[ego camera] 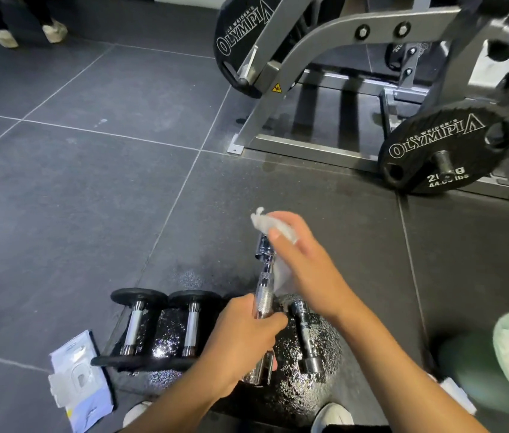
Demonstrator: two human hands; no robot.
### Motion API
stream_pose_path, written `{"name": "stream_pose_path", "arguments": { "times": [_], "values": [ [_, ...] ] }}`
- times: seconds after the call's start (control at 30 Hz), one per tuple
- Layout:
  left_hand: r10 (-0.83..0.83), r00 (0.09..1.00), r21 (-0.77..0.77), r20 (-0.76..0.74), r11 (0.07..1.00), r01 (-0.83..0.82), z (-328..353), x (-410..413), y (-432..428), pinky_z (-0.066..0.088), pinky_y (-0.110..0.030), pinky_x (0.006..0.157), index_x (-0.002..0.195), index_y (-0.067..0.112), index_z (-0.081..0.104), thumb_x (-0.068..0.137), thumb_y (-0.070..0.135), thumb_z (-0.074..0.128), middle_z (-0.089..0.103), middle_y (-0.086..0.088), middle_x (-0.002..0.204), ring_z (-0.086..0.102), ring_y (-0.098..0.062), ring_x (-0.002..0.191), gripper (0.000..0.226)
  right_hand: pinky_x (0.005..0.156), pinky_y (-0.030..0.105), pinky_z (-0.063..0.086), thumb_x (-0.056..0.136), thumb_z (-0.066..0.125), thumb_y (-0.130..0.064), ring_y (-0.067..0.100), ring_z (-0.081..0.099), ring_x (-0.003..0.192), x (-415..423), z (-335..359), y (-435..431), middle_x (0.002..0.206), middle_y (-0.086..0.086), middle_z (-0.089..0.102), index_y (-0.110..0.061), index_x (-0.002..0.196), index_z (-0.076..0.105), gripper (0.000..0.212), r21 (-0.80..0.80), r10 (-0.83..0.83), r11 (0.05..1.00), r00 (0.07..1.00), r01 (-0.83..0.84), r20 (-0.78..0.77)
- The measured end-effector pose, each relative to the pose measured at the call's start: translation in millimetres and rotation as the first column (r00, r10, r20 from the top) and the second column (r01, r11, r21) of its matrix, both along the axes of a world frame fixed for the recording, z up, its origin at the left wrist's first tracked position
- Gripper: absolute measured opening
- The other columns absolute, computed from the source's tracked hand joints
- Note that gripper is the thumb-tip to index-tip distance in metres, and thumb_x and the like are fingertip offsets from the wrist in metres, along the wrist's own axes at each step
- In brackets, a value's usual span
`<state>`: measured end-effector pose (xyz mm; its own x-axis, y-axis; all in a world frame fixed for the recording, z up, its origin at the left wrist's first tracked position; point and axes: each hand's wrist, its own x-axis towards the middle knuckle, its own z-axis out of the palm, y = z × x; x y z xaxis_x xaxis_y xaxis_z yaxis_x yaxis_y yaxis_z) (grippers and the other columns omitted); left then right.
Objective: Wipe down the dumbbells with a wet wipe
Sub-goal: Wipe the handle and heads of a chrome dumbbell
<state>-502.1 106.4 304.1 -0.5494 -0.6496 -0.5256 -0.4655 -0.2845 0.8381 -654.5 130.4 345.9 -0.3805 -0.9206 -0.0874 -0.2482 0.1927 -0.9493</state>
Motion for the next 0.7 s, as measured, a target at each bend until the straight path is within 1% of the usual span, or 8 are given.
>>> {"name": "stream_pose_path", "arguments": {
  "times": [0.07,0.17,0.33,0.4,0.47,0.53,0.6,0.7],
  "values": [
    [-0.067,0.997,-0.011,-0.029,0.998,0.067,1,-1,5,0.06,-0.062,0.063,0.071,0.02,0.048,0.086,0.016,0.067,0.04,0.009,0.052,0.04,-0.017,0.05,0.025,0.104,0.023,0.04,0.109,0.038,-0.05,0.003,0.053,0.124,-1,-6,4,0.126,-0.019,0.06,-0.035,0.121,0.068,0.036,0.034,0.101,0.995,0.963,-0.096,-0.249],
    [-0.178,0.983,-0.134,0.051,0.974,0.183,3,0,11,0.048,-0.041,0.056,0.066,0.026,0.042,0.088,0.024,0.065,0.044,0.01,0.052,0.042,-0.014,0.048,0.031,0.08,0.017,0.043,0.107,0.051,-0.034,0.002,0.06,0.096,-7,-5,6,0.092,-0.016,0.066,-0.025,0.091,0.073,0.029,-0.026,-0.054,0.999,0.917,0.048,-0.394],
    [-0.262,0.862,-0.459,0.434,0.759,0.462,13,2,7,0.055,-0.045,0.074,0.091,0.025,0.051,0.098,0.044,0.053,0.066,0.001,0.08,0.067,-0.025,0.077,0.021,0.066,0.036,0.041,0.078,0.056,-0.039,0.02,0.043,0.066,-22,-5,2,0.072,0.015,0.058,0.005,0.077,0.059,0.045,0.207,-0.26,0.943,0.965,0.261,-0.033],
    [-0.24,0.743,-0.522,0.625,0.579,0.626,18,3,1,0.048,-0.041,0.075,0.105,0.027,0.049,0.103,0.049,0.046,0.071,-0.002,0.095,0.068,-0.031,0.093,0.023,0.065,0.037,0.045,0.073,0.055,-0.044,0.023,0.05,0.064,-27,-7,4,0.073,0.018,0.064,0.002,0.073,0.065,0.046,0.435,-0.31,0.874,0.937,0.215,0.16],
    [-0.236,0.648,-0.509,0.724,0.451,0.733,16,3,-4,0.036,-0.04,0.072,0.11,0.029,0.047,0.104,0.05,0.043,0.073,-0.003,0.102,0.068,-0.031,0.099,0.022,0.059,0.033,0.043,0.089,0.057,-0.039,0.023,0.05,0.061,-28,-8,6,0.069,0.009,0.059,-0.012,0.068,0.058,0.034,0.544,-0.284,0.824,0.946,0.156,0.159],
    [-0.278,0.664,-0.468,0.694,0.526,0.71,8,3,-8,0.039,-0.042,0.071,0.099,0.027,0.048,0.1,0.049,0.049,0.071,-0.001,0.093,0.068,-0.029,0.091,0.022,0.057,0.033,0.039,0.097,0.051,-0.035,0.025,0.044,0.064,-26,-12,8,0.065,0.003,0.049,-0.018,0.065,0.048,0.036,0.506,-0.172,0.845,0.984,0.174,-0.052],
    [-0.403,0.799,-0.316,0.445,0.764,0.562,1,2,-10,0.049,-0.045,0.067,0.082,0.023,0.047,0.092,0.039,0.058,0.063,0.002,0.069,0.064,-0.025,0.069,0.023,0.058,0.034,0.04,0.094,0.051,-0.034,0.029,0.047,0.066,-19,-15,10,0.063,0.002,0.056,-0.013,0.067,0.052,0.034,0.382,-0.077,0.909,0.967,0.169,-0.245],
    [-0.395,0.918,0.091,-0.009,0.914,0.395,-8,3,-6,0.045,-0.04,0.059,0.079,0.014,0.043,0.092,0.017,0.061,0.037,-0.002,0.048,0.062,-0.031,0.049,0.023,0.065,0.033,0.053,0.091,0.059,-0.038,0.025,0.066,0.073,-15,-13,11,0.077,-0.001,0.073,-0.024,0.08,0.073,0.022,0.167,-0.084,0.98,0.984,0.11,-0.158]
  ]
}}
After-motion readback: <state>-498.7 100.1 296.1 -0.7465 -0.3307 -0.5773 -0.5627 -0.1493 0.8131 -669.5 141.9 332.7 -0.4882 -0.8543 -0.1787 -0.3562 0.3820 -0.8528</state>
